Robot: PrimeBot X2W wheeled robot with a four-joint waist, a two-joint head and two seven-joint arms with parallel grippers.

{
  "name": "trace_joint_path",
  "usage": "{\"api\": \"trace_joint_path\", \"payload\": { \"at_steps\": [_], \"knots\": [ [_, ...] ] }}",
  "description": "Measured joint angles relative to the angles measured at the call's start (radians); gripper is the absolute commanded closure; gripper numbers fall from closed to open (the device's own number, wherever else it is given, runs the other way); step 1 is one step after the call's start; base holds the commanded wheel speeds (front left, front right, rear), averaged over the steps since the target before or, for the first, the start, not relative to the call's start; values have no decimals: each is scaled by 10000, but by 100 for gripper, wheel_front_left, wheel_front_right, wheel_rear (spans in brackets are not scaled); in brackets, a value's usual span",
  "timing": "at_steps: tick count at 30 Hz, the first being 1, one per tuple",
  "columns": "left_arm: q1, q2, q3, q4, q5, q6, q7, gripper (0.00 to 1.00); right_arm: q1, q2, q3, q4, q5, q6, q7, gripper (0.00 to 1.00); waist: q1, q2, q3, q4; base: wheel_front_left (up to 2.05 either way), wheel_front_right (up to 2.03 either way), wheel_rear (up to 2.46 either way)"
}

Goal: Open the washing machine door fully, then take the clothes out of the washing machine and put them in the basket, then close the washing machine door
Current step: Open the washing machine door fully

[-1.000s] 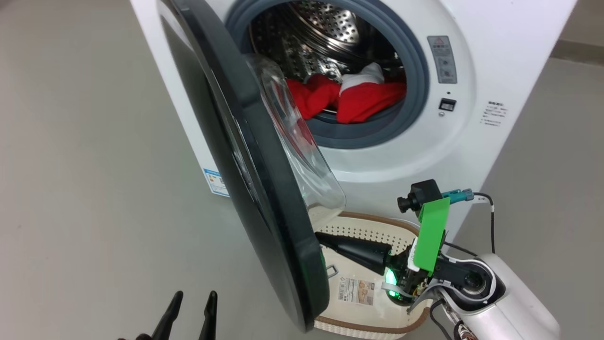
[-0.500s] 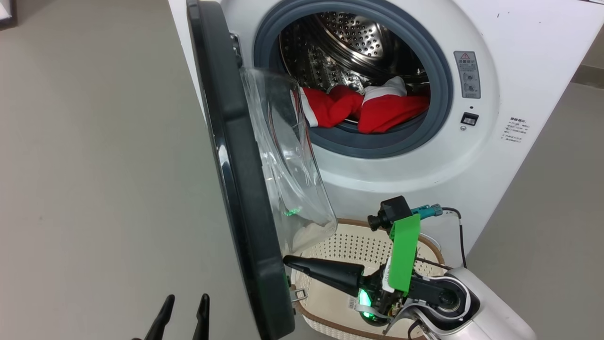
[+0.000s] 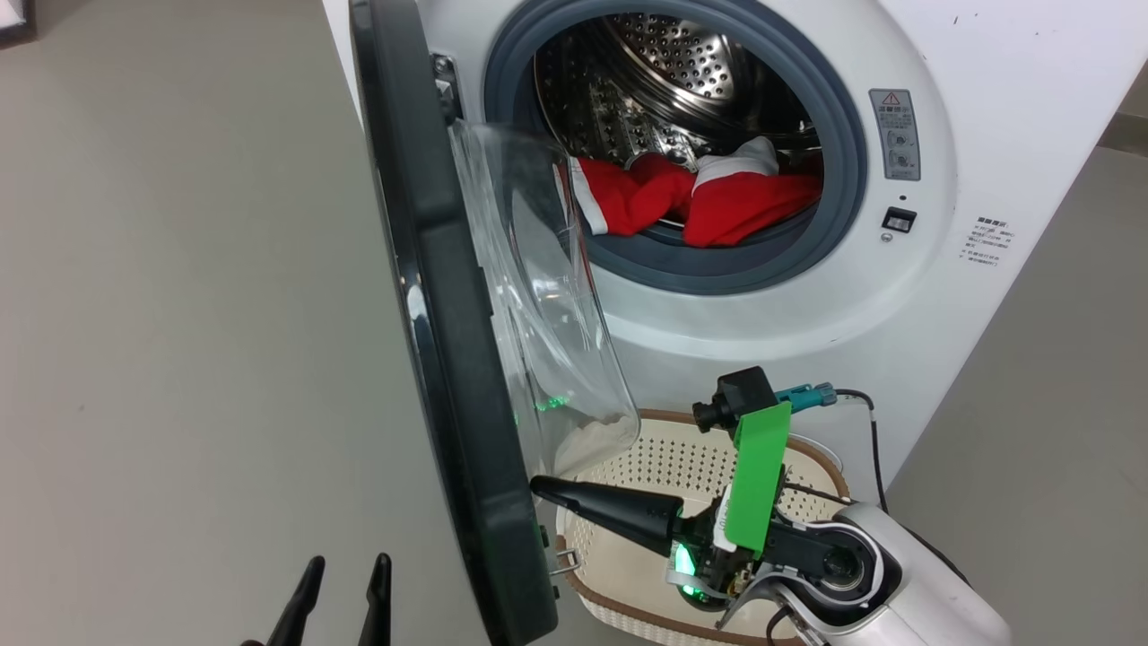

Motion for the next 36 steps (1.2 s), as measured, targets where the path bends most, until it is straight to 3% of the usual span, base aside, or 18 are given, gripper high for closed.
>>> {"api": "trace_joint_path", "payload": {
  "at_steps": [2, 3, 8, 9, 12, 25, 36],
  "knots": [
    [0, 0, 0, 2, 0, 0, 0, 0, 2, 0, -65, 6, -61, 0, -73, 81, 0, 0, -13, -16, 0, 0, 0],
    [0, 0, -2, 6, 0, 0, 0, 0, 7, 4, -107, 10, -67, 2, -84, 73, 0, 0, -17, -26, 0, 0, 0],
    [-7, 0, -15, 50, -29, -2, 0, 0, 206, 29, -403, 90, -464, 2, -219, 50, 0, 0, -57, -77, 0, 0, 0],
    [-8, 0, -19, 58, -29, -2, 0, 0, 307, 31, -470, 132, -569, 2, -253, 50, 0, 0, -69, -89, 0, 0, 0],
    [-11, 0, -42, 98, -29, -4, 0, 0, 675, 42, -719, 203, -750, 0, -366, 0, 0, 0, -117, -125, 0, 0, 0],
    [-18, 0, -54, 136, -27, -19, 0, 0, 2001, -117, -1630, 422, -2596, 2, -1507, 0, 0, 0, -206, -401, 0, 0, 0],
    [-18, 0, -21, 136, -27, -31, 0, 0, 2504, -986, -1154, 320, -4376, 2, -3822, 0, 0, 0, -227, -604, 0, 0, 0]
  ]
}}
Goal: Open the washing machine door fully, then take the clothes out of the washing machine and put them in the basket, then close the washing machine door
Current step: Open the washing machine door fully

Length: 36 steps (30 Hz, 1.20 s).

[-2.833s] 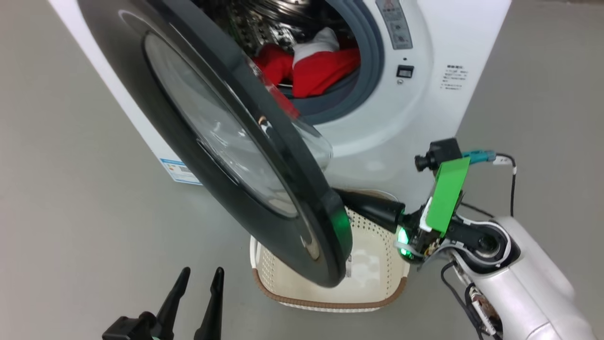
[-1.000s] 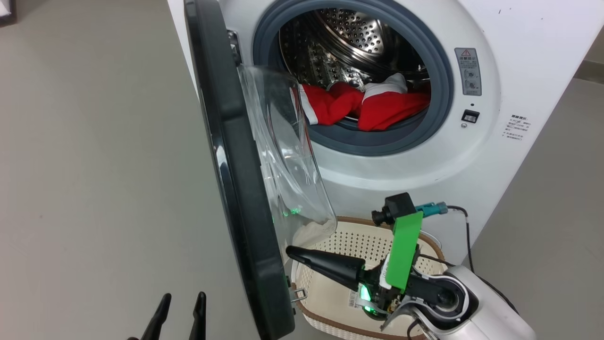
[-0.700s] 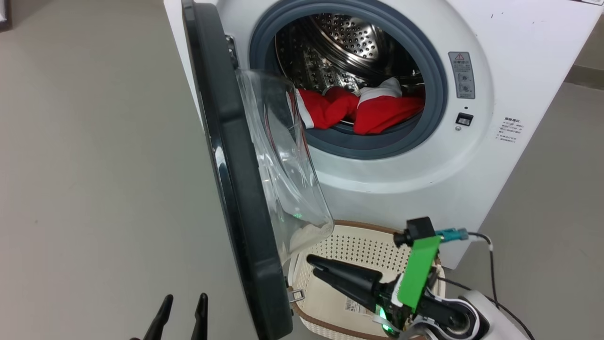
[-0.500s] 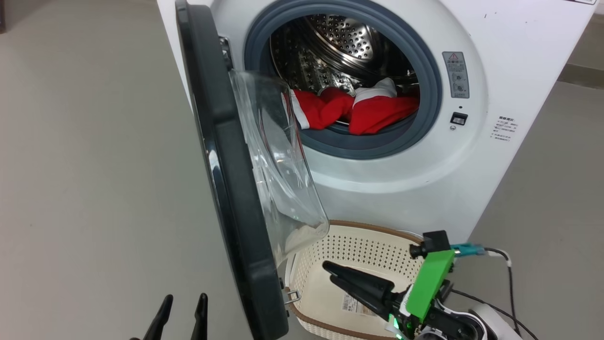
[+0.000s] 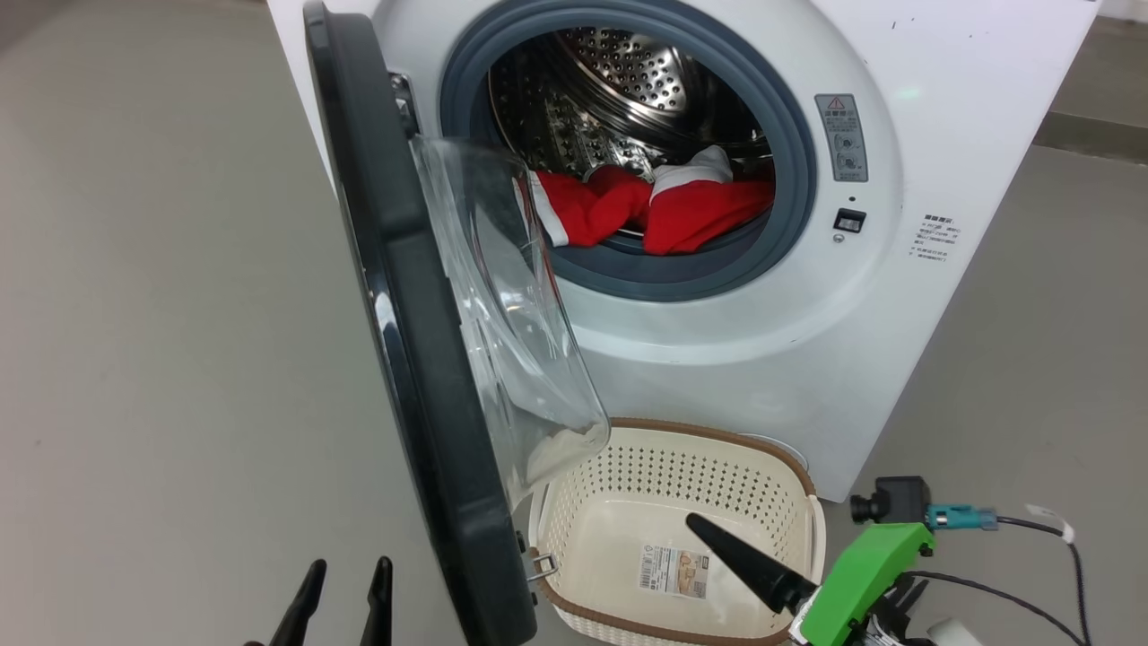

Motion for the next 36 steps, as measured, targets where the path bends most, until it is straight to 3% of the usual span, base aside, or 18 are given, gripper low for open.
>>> {"api": "trace_joint_path", "payload": {
  "at_steps": [7, 10, 15, 19, 27, 32, 36],
  "knots": [
    [2, 0, 52, 0, 0, -2, 0, 0, -9, -575, 757, 130, -1037, 0, -2123, 0, 0, 0, -36, -79, 0, 0, 0],
    [7, 0, 67, 8, 4, -4, 0, 0, -25, -884, 1511, 529, -1716, 0, -3626, 0, 0, 0, -93, -113, 0, 0, 0],
    [12, 2, 81, 10, 31, -75, 0, 0, -121, -1057, 2311, 959, -2176, 0, -4823, 0, 0, 0, -150, -127, 0, 0, 0],
    [15, 2, 100, 10, 31, -75, 0, 0, -307, -1143, 2535, 1450, -3127, 0, -5149, 0, 0, 1, -162, -118, 0, 0, 0],
    [14, 2, 148, 2, 29, -75, 0, 0, 213, -330, -527, 851, -6450, 0, -5152, 0, 0, 0, -75, -164, 0, 0, 0],
    [12, 4, 182, -27, 31, -75, 0, 0, 937, 265, -2086, 46, -8738, 2, -5170, 0, 0, 0, -50, -196, 0, 0, 0],
    [9, 2, 190, -56, 29, -75, 0, 0, 1359, 727, -3053, -460, -9931, 0, -5195, 0, 0, 0, -22, -185, 0, 0, 0]
  ]
}}
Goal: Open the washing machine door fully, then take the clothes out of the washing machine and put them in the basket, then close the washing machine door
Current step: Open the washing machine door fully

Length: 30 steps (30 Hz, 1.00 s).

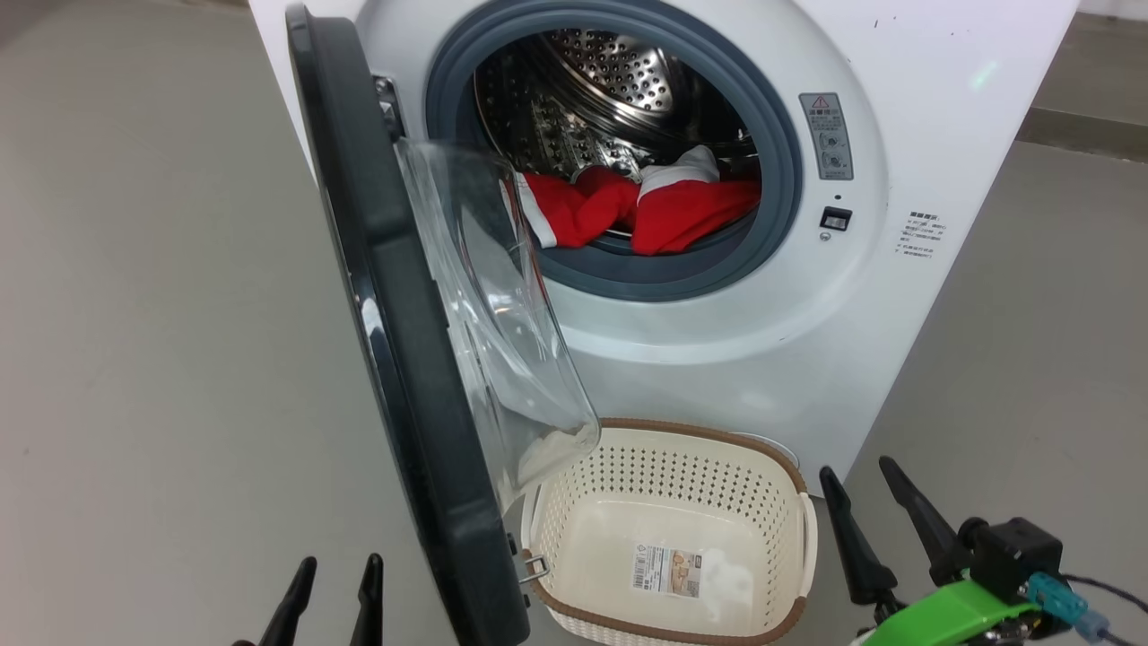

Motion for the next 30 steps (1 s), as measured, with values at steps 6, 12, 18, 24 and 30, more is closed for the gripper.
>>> {"api": "trace_joint_path", "payload": {
  "at_steps": [6, 12, 18, 24, 30],
  "knots": [
    [-4, 0, 8, -21, 0, 0, 0, 0, 499, 309, -428, 92, -602, 2, 0, 0, 0, 0, -3, 25, 0, 0, 0],
    [-4, 0, 50, -46, 2, 0, 0, 0, 643, 412, -506, 173, -633, 0, 0, 0, 0, 0, -24, 6, 0, 0, 0],
    [-4, 0, 67, -59, 0, 2, 0, 0, 643, 439, -508, 169, -686, 2, 0, 0, 0, 0, -9, -32, 0, 0, 0],
    [-40, -2, 203, -276, -259, 15, 0, 100, 643, 449, -512, 157, -736, 2, -2, 0, 0, 0, 7, -41, 0, 0, 0],
    [-407, -4, 945, -1597, -734, 104, -2, 100, 642, 460, -472, 151, -734, 2, -2, 0, 0, 0, 0, -56, 0, 0, 0]
  ]
}}
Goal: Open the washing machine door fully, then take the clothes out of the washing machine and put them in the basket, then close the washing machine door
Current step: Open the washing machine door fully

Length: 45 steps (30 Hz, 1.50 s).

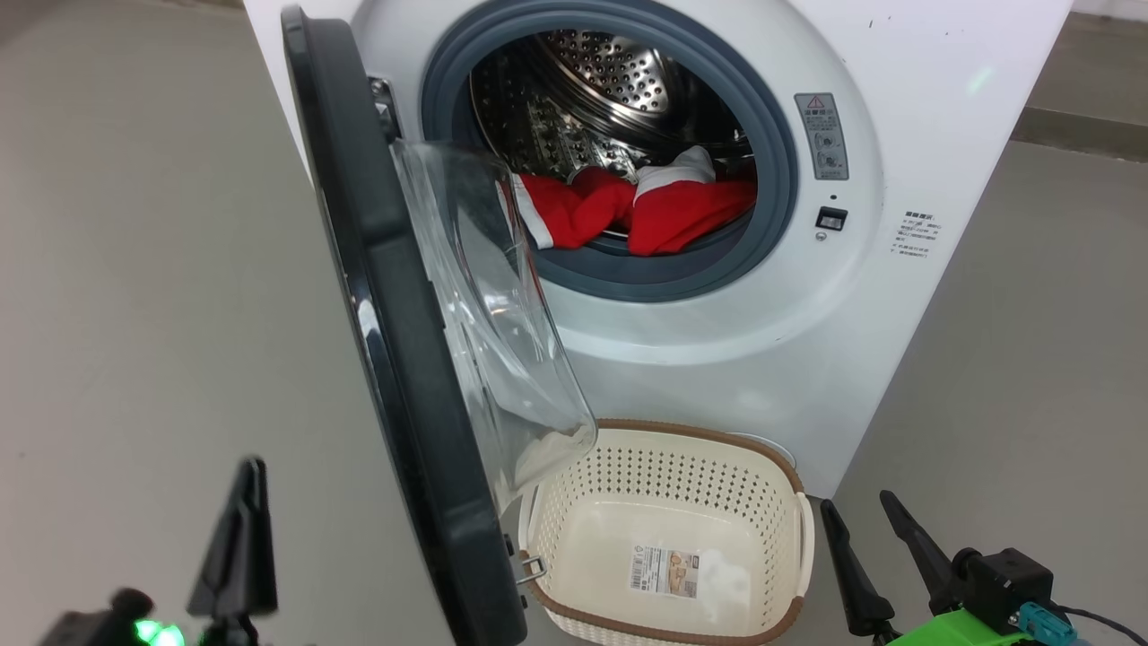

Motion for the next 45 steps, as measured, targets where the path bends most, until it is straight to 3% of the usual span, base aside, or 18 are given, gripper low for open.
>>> {"api": "trace_joint_path", "payload": {
  "at_steps": [6, 9, 14, 19, 30, 36, 45],
  "knots": [
    [-537, 0, -128, -2481, -59, 0, -75, 100, 0, 12, 29, -31, 0, -2, 0, 0, 0, 0, -12, -7, 0, 0, 0],
    [-578, 4, -1469, -3375, 370, -33, -77, 100, 0, 13, 73, -36, 15, -2, 0, 0, 0, 0, -44, -45, 0, 0, 0],
    [-105, 15, -3409, -3097, 729, -192, -75, 100, 0, 13, 150, -44, 96, -2, 0, 0, 0, 0, -88, -121, 0, 0, 0],
    [292, 77, -4289, -1521, 522, -194, -69, 100, 0, 17, 251, -58, 180, -2, 0, 0, 0, 0, -80, -197, 0, 0, 0],
    [344, 73, -4203, 566, -435, -267, -69, 100, -1, 17, 276, -81, 182, -2, 0, 0, 0, 0, 20, -208, 0, 0, 0],
    [345, 8, -3831, 731, -731, -242, -56, 100, -1, 17, 291, -84, 209, -2, 0, 0, 0, 0, 4, -165, 0, 0, 0],
    [612, -13, -2546, 692, -623, 209, -58, 100, -2, 19, 267, -107, 211, -2, 0, 0, 0, 0, 60, 17, 0, 0, 0]
  ]
}}
